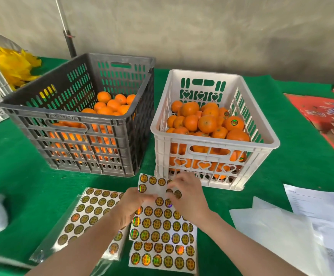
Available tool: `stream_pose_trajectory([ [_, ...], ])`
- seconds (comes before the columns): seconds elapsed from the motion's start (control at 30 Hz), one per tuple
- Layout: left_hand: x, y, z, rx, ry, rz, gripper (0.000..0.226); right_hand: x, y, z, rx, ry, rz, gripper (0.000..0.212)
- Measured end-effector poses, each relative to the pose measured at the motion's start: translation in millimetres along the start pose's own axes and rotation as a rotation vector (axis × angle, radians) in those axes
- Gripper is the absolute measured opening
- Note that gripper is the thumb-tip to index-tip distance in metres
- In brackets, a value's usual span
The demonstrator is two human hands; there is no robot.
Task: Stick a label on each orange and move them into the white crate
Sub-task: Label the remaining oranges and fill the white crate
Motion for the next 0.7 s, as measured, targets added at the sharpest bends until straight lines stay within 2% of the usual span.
stream_pose_trajectory([
  [0.13, 1.1, -6.4, 0.0, 0.046, 0.042, -0.103, 0.024, 7.6, -17.6, -16.9, 0.144, -0.091, 0.001, 0.029],
  [0.2, 2.4, -8.6, 0.2, 0.050, 0.049, -0.120, 0.024, 10.0, -21.3, -19.8, 0.170, -0.126, 0.023, 0.027],
  [0.4, 3.9, -12.9, -1.9, 0.085, 0.066, -0.113, 0.024, 11.8, -20.3, -24.8, 0.139, -0.190, 0.084, 0.013],
  [0.53, 3.3, -14.3, -0.1, 0.074, 0.030, -0.059, 0.020, 10.5, -17.5, -28.3, 0.111, -0.223, 0.166, 0.012],
  [0.7, 4.5, -16.1, 4.9, 0.049, 0.056, -0.009, 0.017, 14.6, -16.0, -29.7, 0.094, -0.165, 0.191, 0.012],
])
Point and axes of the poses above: each hand's wrist, its own z-axis towards the middle knuckle, its own y-axis out of the back of the hand, x = y × z, the point moved 4 cm from there along z, towards the middle knuckle, and after that the axes turned 11 degrees about -z, right-handed, at the moved point
